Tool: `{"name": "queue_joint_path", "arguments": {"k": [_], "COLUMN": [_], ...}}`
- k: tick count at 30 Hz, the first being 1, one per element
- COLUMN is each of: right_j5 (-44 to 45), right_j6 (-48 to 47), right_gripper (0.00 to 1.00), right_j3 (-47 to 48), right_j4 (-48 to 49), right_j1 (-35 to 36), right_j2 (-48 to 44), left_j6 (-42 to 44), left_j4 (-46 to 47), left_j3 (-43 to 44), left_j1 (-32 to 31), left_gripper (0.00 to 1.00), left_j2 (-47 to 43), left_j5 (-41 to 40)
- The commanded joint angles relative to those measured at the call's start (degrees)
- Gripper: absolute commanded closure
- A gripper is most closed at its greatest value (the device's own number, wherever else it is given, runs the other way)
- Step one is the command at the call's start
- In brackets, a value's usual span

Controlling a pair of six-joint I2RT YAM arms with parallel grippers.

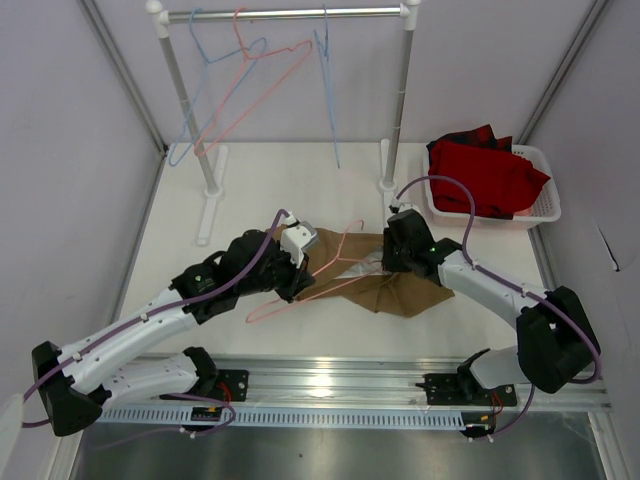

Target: Place the skirt on the hanger

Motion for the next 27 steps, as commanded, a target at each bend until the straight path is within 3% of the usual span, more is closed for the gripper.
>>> {"name": "queue_joint_path", "arguments": {"k": [1, 27], "right_j5": [2.7, 6.5], "right_j6": [-0.6, -2.6], "right_gripper": [0.69, 0.69], "right_j3": [3.2, 2.3], "right_j4": [2.0, 7.5], "right_j1": [1.1, 2.0], "right_j2": [0.9, 3.9], "left_j6": [1.1, 1.4], "left_j4": [0.6, -1.1], "left_j3": [0.4, 0.7], "left_j1": [-0.3, -0.3], "left_gripper": [1.00, 1.00], "left_j2": [-0.8, -2.0], "left_j5": [-0.6, -1.9]}}
